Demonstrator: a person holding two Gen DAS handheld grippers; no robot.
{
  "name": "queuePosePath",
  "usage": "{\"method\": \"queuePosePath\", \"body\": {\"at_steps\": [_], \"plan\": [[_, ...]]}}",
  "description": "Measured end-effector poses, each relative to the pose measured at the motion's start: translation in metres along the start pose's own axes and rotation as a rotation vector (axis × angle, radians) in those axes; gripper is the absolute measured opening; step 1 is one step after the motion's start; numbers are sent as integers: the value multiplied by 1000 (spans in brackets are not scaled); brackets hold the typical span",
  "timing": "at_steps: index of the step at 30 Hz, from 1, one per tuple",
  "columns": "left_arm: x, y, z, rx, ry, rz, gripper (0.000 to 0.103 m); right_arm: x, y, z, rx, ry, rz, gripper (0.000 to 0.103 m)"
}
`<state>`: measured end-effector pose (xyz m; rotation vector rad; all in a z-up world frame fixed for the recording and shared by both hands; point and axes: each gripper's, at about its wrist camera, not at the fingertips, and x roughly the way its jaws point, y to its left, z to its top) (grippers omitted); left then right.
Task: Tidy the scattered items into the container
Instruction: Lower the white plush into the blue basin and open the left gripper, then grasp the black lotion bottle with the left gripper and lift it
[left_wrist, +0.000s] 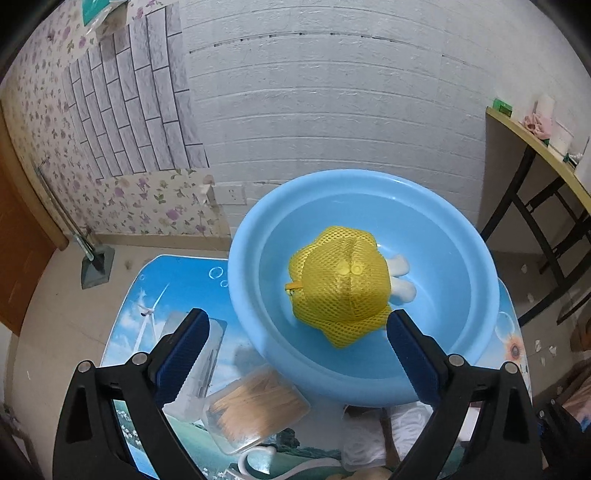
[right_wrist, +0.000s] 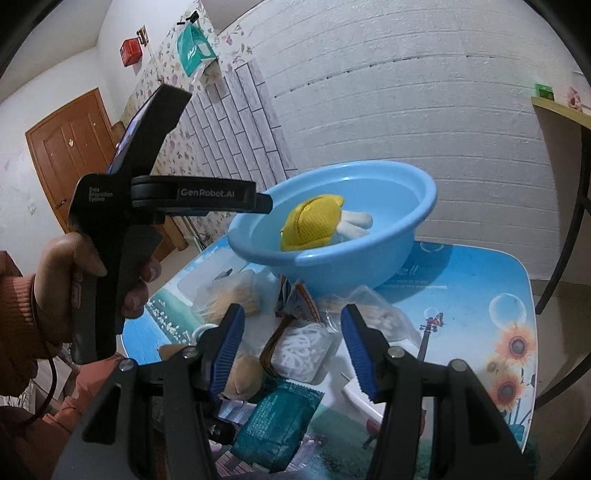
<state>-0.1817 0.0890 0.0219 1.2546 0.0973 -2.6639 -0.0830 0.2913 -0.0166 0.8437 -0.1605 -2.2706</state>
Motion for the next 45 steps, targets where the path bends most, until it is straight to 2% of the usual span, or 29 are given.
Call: {"method": "queuePosePath", "body": {"at_steps": [6, 10, 14, 19, 22, 25, 28, 31, 36, 38, 41, 45], "plan": [[-12, 19, -6, -38, 1, -24, 97, 2, 12, 3, -22, 10, -12, 54], [-24, 28, -14, -54, 28, -55, 97, -2, 30, 7, -44, 17, -25, 54], [-52, 35, -24, 12, -23, -66, 97, -13, 48, 11, -56, -3, -51, 54], [-80, 49, -39, 83, -79, -72, 97, -20, 78, 15, -65, 25, -104, 54], [-90, 57, -50, 142, -102, -31, 98, -29, 102, 15, -80, 5, -129, 54], [-99, 61, -61, 176, -129, -35, 98, -36, 121, 11, -79, -18, -132, 54], [-108, 76, -74, 166, -157, -91, 98, -43, 126, 4, -30, -74, -173, 54], [-111, 91, -86, 138, -181, -113, 103, -41, 127, -1, 4, -66, -227, 54], [-106, 114, -107, 42, -164, -223, 103, -37, 125, -8, 79, -98, -261, 54], [-106, 117, -115, 44, -175, -215, 103, -38, 127, -7, 123, -140, -249, 54], [-105, 120, -124, 62, -199, -197, 103, -36, 141, -6, 81, -189, -272, 54], [-106, 124, -135, 60, -248, -203, 103, -23, 152, -14, 37, -173, -311, 54]]}}
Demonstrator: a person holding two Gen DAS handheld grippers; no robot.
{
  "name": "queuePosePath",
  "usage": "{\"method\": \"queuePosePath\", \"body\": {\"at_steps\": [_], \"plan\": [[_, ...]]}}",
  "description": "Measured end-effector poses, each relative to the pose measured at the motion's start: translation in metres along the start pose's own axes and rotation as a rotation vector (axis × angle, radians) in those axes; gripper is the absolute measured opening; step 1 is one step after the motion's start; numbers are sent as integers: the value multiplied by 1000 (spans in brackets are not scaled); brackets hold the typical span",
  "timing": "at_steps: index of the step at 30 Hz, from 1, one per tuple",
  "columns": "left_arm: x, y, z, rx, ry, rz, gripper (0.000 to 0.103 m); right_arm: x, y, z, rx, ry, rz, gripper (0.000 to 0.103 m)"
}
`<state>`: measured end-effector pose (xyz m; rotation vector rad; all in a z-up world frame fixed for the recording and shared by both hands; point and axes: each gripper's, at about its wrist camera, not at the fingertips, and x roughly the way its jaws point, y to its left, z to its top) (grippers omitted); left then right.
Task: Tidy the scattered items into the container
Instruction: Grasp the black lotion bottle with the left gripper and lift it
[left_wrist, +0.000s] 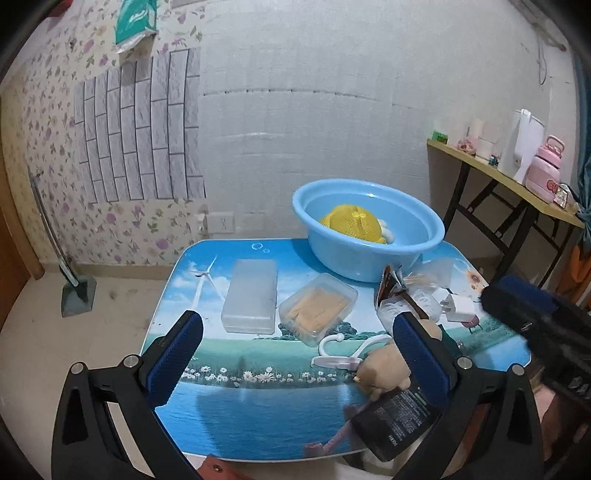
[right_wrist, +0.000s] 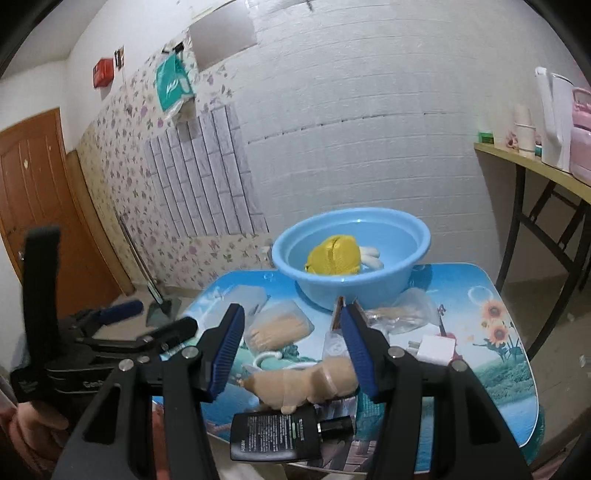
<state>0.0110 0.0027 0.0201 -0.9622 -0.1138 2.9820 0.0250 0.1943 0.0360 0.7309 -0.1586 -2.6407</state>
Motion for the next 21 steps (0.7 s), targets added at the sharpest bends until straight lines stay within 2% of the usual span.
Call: {"method": "queuePosePath", "body": {"at_steps": [3, 6, 8, 10, 13, 15, 21], "plan": [[1, 2, -10, -3, -3, -21, 103, 10, 1, -10, -11, 30, -28, 54], [4, 2, -17, 27, 5, 1, 103, 23, -7, -21, 8, 94, -27, 57], [8, 4, -22, 21, 26, 7, 103, 29, -11, -25, 14, 123, -32, 84], [12, 7, -27, 3, 46, -22, 103, 31, -14, -29, 5, 112, -33, 95], [17, 7, -35, -7, 71, -61, 103, 34, -13, -32, -23, 137, -57, 96], [21, 4, -40, 1, 84, -85, 103, 35, -15, -34, -16, 131, -47, 103], [29, -2, -48, 10, 110, -130, 103, 41, -25, -47, -35, 185, -57, 103]]}}
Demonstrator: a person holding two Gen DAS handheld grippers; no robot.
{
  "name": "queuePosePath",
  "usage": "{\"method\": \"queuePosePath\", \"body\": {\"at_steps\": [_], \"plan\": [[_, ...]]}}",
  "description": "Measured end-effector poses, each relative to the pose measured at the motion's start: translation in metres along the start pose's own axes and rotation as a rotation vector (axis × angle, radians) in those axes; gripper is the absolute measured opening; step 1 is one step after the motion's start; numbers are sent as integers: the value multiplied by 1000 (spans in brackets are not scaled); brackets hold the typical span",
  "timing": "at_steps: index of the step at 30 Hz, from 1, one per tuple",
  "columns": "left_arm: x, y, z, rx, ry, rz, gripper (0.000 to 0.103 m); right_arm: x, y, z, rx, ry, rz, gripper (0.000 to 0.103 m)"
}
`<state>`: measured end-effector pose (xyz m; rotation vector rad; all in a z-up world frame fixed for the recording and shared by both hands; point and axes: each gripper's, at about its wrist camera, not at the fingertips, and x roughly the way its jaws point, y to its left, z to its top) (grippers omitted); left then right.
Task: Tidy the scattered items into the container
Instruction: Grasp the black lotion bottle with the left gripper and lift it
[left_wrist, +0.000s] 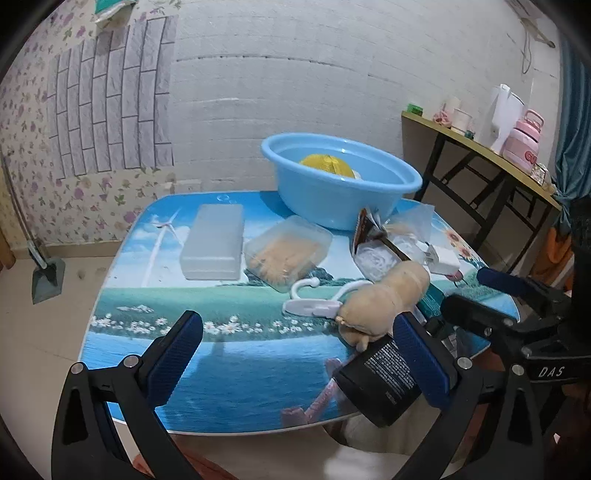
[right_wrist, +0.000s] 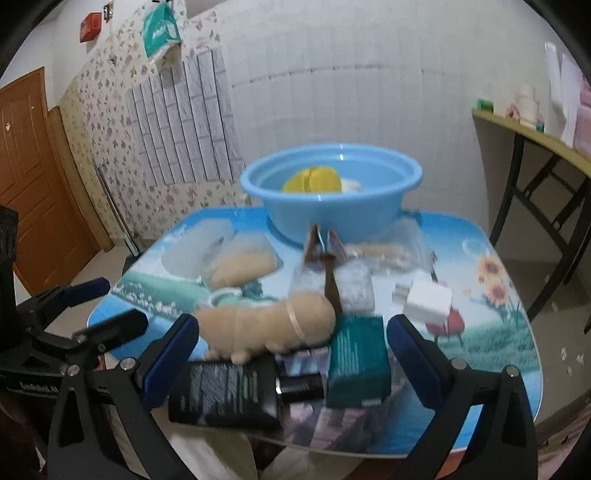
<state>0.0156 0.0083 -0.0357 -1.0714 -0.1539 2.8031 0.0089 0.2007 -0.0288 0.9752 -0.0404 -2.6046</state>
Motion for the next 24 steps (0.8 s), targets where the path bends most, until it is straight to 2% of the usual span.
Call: {"method": "queuePosePath", "body": {"at_steps": [4, 10, 19, 24], "plan": [[6, -3, -3, 3, 24, -26, 103, 7, -6, -9, -2, 52, 9, 103], [13, -18, -13, 45, 66, -87, 103, 11, -14, -15, 13, 81, 3, 103], [26, -57, -34, 180, 166, -175, 103, 15, -28, -18, 68, 102, -17, 103], [33, -71, -40, 240, 192, -180, 103, 17, -36, -21, 107, 137, -24, 103]]}}
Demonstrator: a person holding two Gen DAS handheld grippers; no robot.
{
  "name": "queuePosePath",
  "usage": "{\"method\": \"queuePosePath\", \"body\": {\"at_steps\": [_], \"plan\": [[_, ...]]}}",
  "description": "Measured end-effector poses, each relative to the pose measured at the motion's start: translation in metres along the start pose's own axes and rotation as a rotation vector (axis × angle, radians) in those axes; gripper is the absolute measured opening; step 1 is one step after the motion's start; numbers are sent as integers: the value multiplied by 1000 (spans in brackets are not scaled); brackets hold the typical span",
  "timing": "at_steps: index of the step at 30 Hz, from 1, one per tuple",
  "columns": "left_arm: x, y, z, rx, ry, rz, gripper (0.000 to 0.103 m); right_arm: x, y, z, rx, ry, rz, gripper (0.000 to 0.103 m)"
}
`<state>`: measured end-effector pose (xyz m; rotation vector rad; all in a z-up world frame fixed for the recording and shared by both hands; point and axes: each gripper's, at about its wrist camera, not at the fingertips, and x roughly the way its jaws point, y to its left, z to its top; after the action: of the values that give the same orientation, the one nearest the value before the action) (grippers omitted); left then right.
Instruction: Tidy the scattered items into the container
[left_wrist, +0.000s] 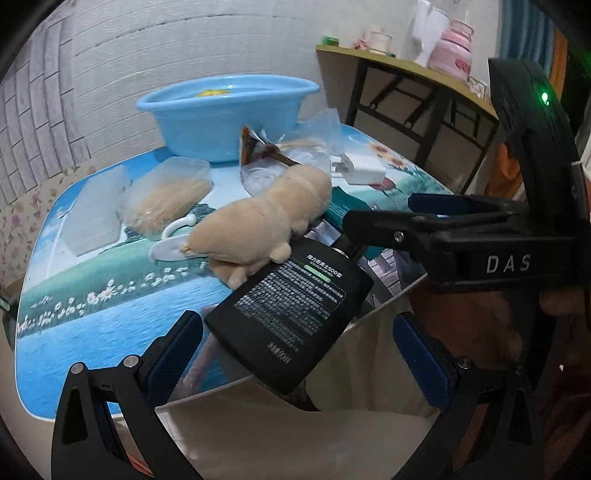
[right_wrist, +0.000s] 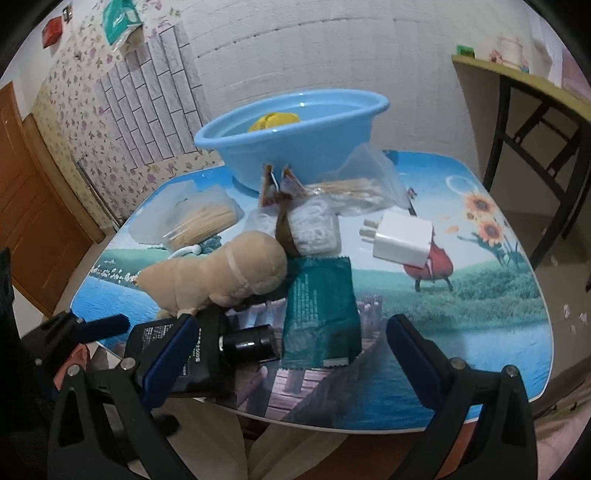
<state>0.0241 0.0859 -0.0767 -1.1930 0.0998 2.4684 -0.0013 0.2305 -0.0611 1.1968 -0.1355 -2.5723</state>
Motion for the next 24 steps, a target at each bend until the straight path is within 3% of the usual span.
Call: {"method": "queuePosePath", "body": {"at_steps": [6, 10, 12, 13, 19, 24], "plan": [[11, 15, 2, -60, 45, -40, 103, 1, -10, 0, 35, 11, -10, 100], [11, 25, 3, -94, 30, -32, 102, 4, -13, 0, 41, 12, -20, 95], [8, 29, 2, -107, 11, -58, 93, 6, -13, 0, 41, 19, -25, 91], [6, 30, 2, -111, 3, -83, 81, 7, -14, 0, 45, 22, -26, 88], [-5, 54, -2, -188, -33, -145, 50, 20, -13, 5, 18, 25, -48, 77], [-12, 59, -5, -170, -37, -144, 49, 26, -7, 7, -13, 32, -46, 77]]}}
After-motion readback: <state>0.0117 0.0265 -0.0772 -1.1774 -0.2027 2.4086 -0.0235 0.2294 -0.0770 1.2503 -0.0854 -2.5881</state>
